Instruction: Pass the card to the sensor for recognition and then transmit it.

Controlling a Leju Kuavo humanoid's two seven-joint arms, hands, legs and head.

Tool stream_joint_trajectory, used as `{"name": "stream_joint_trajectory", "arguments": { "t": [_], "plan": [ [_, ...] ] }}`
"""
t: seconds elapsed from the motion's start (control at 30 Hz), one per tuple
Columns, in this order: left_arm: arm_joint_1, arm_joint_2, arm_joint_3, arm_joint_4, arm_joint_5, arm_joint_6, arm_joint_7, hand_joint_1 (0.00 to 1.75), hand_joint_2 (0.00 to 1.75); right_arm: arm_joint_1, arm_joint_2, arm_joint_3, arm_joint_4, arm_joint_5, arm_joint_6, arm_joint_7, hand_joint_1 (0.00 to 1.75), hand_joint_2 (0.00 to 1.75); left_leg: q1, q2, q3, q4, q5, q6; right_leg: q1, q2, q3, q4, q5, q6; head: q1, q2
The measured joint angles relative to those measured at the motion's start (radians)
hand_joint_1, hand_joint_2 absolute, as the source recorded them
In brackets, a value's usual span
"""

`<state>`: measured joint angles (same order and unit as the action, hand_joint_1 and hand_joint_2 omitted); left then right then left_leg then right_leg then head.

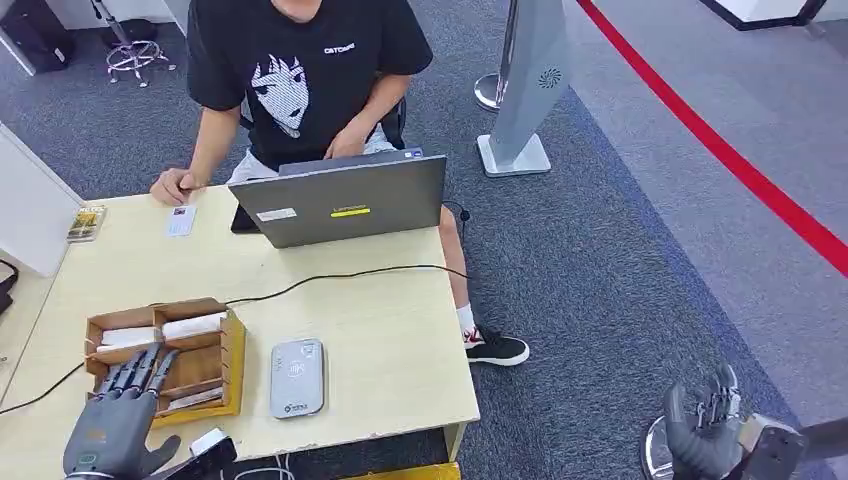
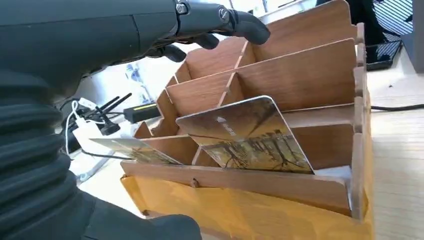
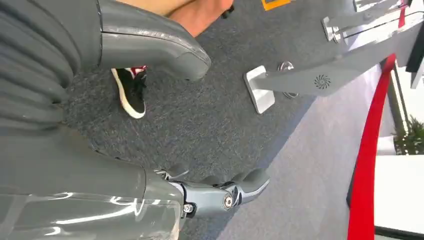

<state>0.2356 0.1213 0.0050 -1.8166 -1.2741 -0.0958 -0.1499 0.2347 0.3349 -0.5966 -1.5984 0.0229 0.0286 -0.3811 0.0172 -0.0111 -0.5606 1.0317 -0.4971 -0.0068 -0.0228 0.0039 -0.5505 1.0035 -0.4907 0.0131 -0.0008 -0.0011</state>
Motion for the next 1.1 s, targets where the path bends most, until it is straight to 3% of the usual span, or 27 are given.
{"name": "stream_joint_trajectory", "arguments": {
  "t": [0.23,0.27,0.3,0.63,1.1],
  "plan": [
    [-0.001,0.0,-0.004,0.007,0.0,0.0,0.0,0.0,1.75,0.0,0.0,0.001,0.0,0.0,0.0,0.0,0.0,1.75,0.0,0.0,0.0,0.0,0.0,0.0,0.0,0.0,0.0,0.0,0.0,0.0,0.0,0.0],
    [-0.001,0.0,-0.005,0.008,0.0,0.0,0.0,1.22,1.75,0.0,0.0,0.001,0.0,0.0,0.0,0.0,0.0,1.75,0.0,0.0,0.0,0.0,0.0,0.0,0.0,0.0,0.0,0.0,0.0,0.0,0.0,0.0],
    [-0.001,0.0,-0.005,0.008,0.0,0.0,0.0,1.75,1.75,0.0,0.0,0.001,0.0,0.0,0.0,0.0,0.0,1.75,0.0,0.0,0.0,0.0,0.0,0.0,0.0,0.0,0.0,0.0,0.0,0.0,0.0,0.0],
    [-0.002,0.002,-0.005,0.012,0.012,-0.008,0.002,1.75,1.75,0.001,0.0,0.001,0.002,0.018,0.001,0.0,0.0,1.75,0.0,0.0,0.0,0.0,0.0,0.0,0.0,0.0,0.0,0.0,0.0,0.0,0.0,0.0],
    [-0.011,-0.002,-0.005,0.011,0.034,0.078,-0.029,1.75,1.75,0.016,0.003,0.019,0.003,0.019,-0.001,-0.001,0.0,1.75,0.0,0.0,0.0,0.0,0.0,0.0,0.0,0.0,0.0,0.0,0.0,0.0,0.0,0.0]
  ]
}}
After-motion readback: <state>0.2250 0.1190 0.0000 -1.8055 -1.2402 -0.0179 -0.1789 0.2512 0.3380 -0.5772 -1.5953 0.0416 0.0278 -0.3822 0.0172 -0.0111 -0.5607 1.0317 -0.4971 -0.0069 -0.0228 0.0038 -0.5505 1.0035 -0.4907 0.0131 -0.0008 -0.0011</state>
